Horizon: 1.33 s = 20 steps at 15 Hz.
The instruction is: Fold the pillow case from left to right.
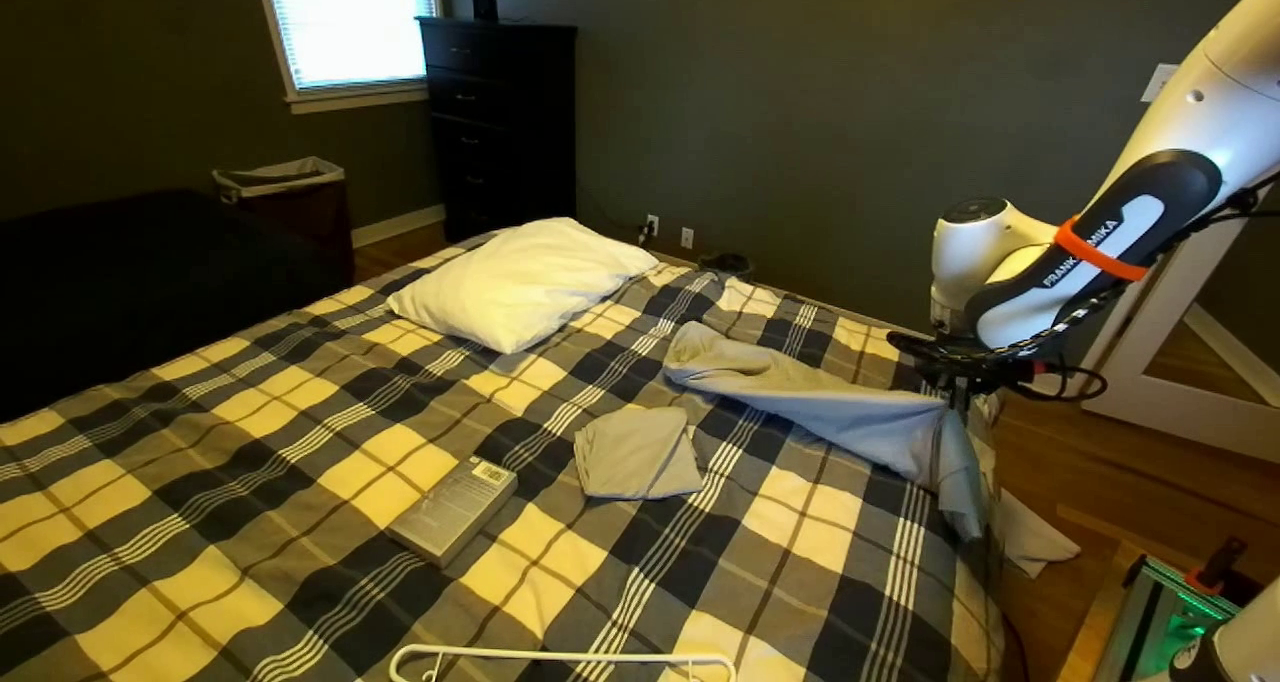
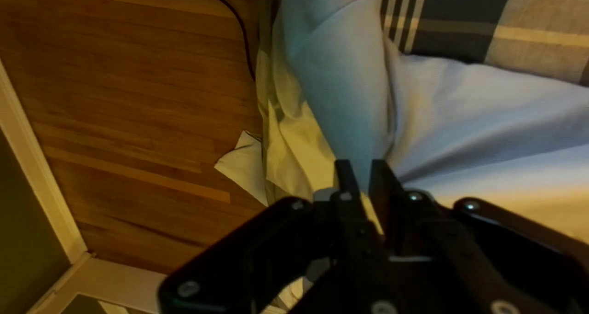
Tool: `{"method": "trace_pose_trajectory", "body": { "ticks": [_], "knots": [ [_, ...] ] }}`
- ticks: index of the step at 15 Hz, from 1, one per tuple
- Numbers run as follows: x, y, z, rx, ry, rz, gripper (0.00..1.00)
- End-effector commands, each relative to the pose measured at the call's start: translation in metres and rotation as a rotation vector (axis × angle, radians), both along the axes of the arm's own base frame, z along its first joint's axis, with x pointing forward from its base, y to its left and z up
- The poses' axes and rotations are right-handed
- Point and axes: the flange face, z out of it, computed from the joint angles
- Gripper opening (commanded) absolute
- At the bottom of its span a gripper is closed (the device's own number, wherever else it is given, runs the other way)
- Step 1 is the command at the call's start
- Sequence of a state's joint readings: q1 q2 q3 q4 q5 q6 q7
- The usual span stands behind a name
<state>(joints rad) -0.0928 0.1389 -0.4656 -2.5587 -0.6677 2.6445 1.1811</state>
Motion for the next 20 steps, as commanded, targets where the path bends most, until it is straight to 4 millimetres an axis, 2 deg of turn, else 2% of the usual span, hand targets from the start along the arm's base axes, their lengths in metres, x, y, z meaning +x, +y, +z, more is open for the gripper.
{"method": "trace_pose_trajectory", "body": {
  "ticks": [1,3,5,8,10,14,15,16,17,19,20],
  "knots": [
    [-0.003,0.001,-0.004,-0.025,0.026,-0.116,0.49],
    [-0.003,0.009,-0.01,-0.006,0.071,-0.113,0.64],
    [0.001,0.022,-0.027,0.031,0.142,-0.113,0.78],
    [-0.008,0.03,-0.037,0.065,0.213,-0.159,1.0],
    [-0.023,0.02,-0.036,0.103,0.22,-0.187,1.0],
    [-0.054,-0.022,-0.02,0.115,0.156,-0.243,1.0],
    [-0.057,-0.034,-0.016,0.142,0.102,-0.227,1.0],
    [-0.055,-0.035,-0.02,0.171,0.073,-0.212,0.99],
    [-0.046,-0.032,-0.023,0.123,0.134,-0.229,0.99],
    [-0.051,-0.043,-0.02,0.147,0.098,-0.219,1.0],
    [-0.044,-0.036,-0.026,0.144,0.103,-0.215,1.0]
  ]
}}
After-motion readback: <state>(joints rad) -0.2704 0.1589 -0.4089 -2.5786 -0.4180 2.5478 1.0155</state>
